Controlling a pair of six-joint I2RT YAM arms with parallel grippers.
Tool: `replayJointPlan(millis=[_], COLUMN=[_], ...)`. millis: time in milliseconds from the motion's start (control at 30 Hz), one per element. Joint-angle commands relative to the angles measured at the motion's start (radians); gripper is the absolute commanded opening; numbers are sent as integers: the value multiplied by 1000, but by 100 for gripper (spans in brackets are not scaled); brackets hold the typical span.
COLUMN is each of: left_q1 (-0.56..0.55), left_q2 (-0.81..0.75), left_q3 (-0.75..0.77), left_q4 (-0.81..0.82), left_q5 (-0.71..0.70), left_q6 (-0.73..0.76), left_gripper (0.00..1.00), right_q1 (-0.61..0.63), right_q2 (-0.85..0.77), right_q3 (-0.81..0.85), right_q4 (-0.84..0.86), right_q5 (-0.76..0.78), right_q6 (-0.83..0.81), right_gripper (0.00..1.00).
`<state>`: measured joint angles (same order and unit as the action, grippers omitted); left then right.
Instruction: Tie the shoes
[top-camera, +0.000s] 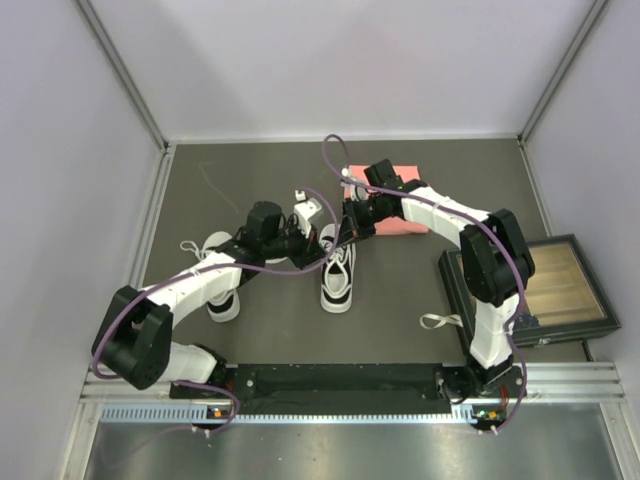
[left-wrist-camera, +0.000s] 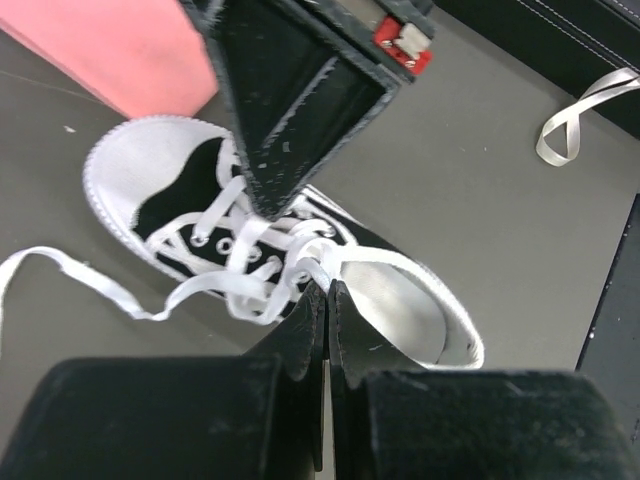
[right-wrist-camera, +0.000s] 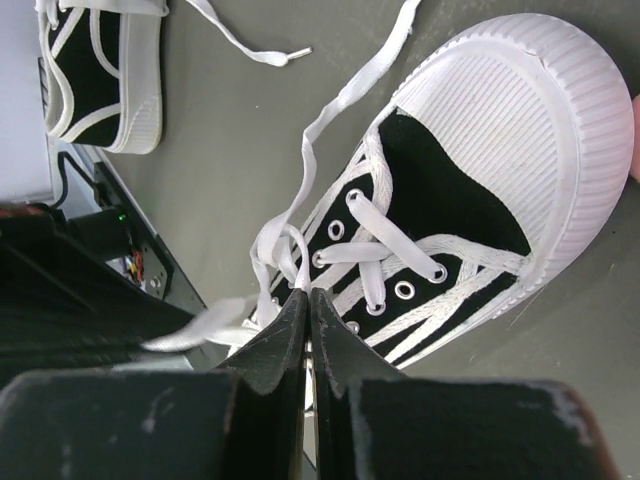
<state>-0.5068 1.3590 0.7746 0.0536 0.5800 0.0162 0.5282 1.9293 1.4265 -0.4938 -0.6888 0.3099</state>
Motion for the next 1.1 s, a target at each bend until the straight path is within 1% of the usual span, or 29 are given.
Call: replayJointPlan(millis=[0,67,133,167,300,533,867,967,1067], left_q1=[-47,-62,-73,-79,-82,-110,-229,-252,-259], left_q2=[-21,-20,-23,-29,-47,-49,-18,2,29], left_q3=[0,-3,-17,-21,-47,-80,-98,-112,-120], left_q4=[51,64,98,109,158,262,302,315,310], left_q5=[-103,-169,-204,-280,-412,-451,-511,-522,-563], left_q6=[-62,-99,-122,-155,-232,-305,-265,-259,-272], left_gripper=[0,0,0,0,0,0,0,0,0], right_q1=[10,10,9,7,0,-2,-13,-14,-16], right_q2=[-67,-73,-75,-79,-89,-85,-89,-90,-98], right_q3=[-8,-8,-8,-8,-20,-32,-38,-43,-49], right_q4=[63,63,61,60,63,73,90,92,96], right_q5=[-2,0,2,2,5,2,0,-3,-3], right_q6=[57,63,69,72,86,103,147,152,153], right_gripper=[0,0,0,0,0,0,0,0,0])
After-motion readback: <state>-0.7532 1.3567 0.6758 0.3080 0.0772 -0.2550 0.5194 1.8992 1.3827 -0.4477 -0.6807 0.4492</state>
